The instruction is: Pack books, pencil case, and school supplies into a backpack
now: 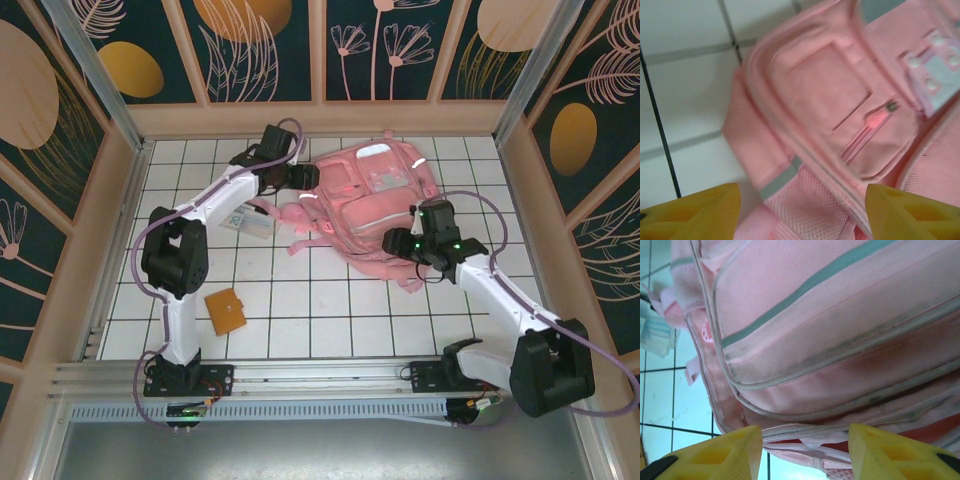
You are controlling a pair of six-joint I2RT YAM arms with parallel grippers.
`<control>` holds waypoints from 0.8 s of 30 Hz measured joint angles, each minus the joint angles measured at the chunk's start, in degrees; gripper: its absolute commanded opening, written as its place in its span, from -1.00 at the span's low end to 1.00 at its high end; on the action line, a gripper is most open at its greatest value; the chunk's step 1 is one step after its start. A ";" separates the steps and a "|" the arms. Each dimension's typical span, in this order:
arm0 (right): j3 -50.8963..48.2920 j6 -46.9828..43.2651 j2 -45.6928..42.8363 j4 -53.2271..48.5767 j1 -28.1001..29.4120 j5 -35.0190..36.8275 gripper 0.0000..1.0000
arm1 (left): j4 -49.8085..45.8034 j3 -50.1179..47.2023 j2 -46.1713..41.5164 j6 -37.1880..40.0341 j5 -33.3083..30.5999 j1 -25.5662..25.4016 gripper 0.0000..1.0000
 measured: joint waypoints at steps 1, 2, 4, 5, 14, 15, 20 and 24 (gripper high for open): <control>0.00 -0.15 0.55 -0.09 0.50 0.11 -0.01 | -0.52 -0.92 0.24 -3.06 -0.61 -0.50 0.34; 0.00 -0.33 0.94 -0.11 0.92 0.35 0.00 | -0.57 -1.79 0.39 -5.70 -0.96 -0.94 0.34; 0.00 -0.52 1.40 -0.11 1.62 0.76 0.00 | 0.48 -4.24 0.52 -11.43 -0.70 -1.66 0.32; 0.00 -0.52 1.42 -0.11 1.81 0.94 0.00 | 0.98 -5.18 0.66 -13.64 -0.31 -1.95 0.31; -0.48 -1.14 1.75 0.63 2.69 4.46 -0.07 | 5.01 -8.15 4.83 -28.11 -0.02 -2.27 -0.25; -0.72 -1.55 2.19 1.09 2.69 5.29 -0.08 | 5.46 -8.83 4.90 -29.14 -0.42 -2.27 -0.47; -1.20 -3.58 5.88 3.69 1.53 9.03 -0.19 | 9.11 -9.09 6.10 -31.12 0.04 -2.78 -1.00; -1.14 -5.86 12.35 10.12 -4.37 9.60 -0.33 | 12.35 -13.20 3.15 -31.58 -0.85 -4.46 -1.00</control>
